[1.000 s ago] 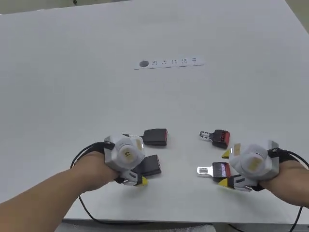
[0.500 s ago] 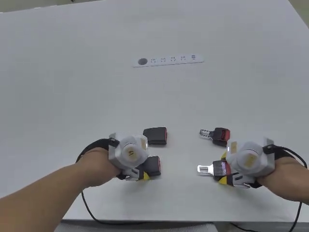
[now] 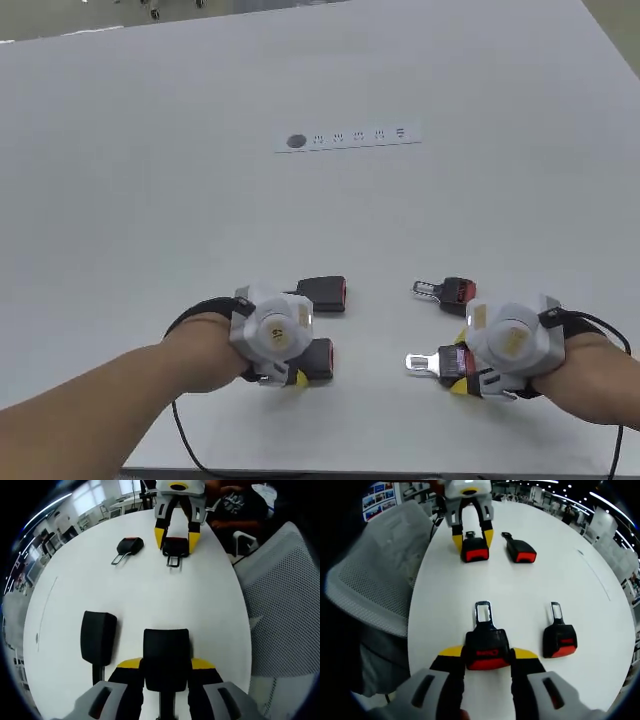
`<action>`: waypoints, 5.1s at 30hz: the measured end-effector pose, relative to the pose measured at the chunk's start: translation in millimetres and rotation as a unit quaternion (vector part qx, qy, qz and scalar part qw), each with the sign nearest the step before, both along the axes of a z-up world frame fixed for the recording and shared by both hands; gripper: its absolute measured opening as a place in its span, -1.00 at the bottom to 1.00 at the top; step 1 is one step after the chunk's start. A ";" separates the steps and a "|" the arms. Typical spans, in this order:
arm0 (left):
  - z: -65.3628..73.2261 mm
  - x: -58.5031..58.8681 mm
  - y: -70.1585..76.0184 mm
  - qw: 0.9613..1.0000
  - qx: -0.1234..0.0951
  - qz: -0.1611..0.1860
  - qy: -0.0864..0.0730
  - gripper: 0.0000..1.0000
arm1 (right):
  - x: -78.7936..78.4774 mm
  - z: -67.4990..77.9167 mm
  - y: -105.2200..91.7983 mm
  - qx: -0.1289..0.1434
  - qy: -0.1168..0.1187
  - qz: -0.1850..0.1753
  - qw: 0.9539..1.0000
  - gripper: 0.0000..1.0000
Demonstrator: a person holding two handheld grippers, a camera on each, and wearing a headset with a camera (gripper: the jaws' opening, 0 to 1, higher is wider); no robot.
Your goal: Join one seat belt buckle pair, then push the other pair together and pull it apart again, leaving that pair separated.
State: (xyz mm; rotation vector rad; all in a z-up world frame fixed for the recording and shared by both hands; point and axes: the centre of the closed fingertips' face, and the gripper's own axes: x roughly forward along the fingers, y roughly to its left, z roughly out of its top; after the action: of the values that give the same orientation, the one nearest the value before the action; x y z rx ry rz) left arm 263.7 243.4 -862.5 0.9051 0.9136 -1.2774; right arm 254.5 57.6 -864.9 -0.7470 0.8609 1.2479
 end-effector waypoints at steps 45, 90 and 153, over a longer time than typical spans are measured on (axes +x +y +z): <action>0.4 -0.2 -0.6 1.000 -0.007 -0.002 0.005 -0.32 | -0.4 -0.2 0.6 0.003 0.001 -0.002 1.000 -0.29; 0.0 0.0 -0.7 1.000 -0.009 0.000 0.007 -0.32 | 3.7 0.4 26.7 0.004 -0.003 -0.011 1.000 -0.29; -1.2 0.1 -0.8 1.000 -0.010 -0.013 0.017 -0.33 | 8.8 1.5 120.0 0.023 -0.026 0.026 0.999 -0.32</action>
State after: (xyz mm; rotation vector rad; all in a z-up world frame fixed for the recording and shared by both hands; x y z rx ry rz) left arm 263.8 242.6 -863.7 0.8847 0.9175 -1.3263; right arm 263.3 177.6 -863.4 -0.7661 0.7716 1.2849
